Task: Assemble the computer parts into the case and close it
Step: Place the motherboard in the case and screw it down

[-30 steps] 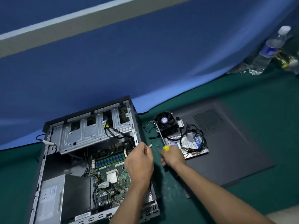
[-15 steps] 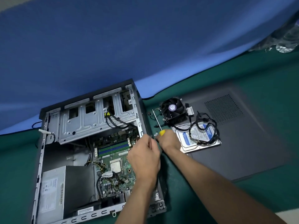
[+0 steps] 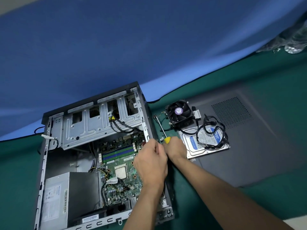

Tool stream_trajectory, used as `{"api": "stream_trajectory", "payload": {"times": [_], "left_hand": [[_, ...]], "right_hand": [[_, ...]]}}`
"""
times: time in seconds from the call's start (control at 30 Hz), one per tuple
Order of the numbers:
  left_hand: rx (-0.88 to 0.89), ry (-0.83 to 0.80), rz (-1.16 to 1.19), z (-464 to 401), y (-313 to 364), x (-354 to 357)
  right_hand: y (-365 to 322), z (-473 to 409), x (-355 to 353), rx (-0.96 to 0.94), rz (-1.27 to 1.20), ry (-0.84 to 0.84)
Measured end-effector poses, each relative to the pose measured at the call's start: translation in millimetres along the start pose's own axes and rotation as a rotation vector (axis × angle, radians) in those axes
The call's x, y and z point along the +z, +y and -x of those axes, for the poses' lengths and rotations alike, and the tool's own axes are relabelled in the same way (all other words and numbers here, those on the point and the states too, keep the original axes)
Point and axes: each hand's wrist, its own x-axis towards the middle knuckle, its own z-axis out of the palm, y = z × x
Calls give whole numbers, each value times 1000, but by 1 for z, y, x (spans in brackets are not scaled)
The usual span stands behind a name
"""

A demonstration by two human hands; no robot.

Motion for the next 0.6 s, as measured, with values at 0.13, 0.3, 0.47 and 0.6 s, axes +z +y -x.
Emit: {"api": "stream_trajectory", "payload": {"times": [0.13,0.3,0.47,0.6], "left_hand": [[-13,-15,-8,-1,0,0],[-21,-9,-29,-1,1,-2],[30,20,-21,3,5,-6],[178,-17,-22,15,7,-14]], "right_hand": [[4,7,-11,94,-332,-63],[15,23,-39,136,-663,-164],[25,48,-71,154,-908,-250],[28,68,-90,153,-1012,-321]]}}
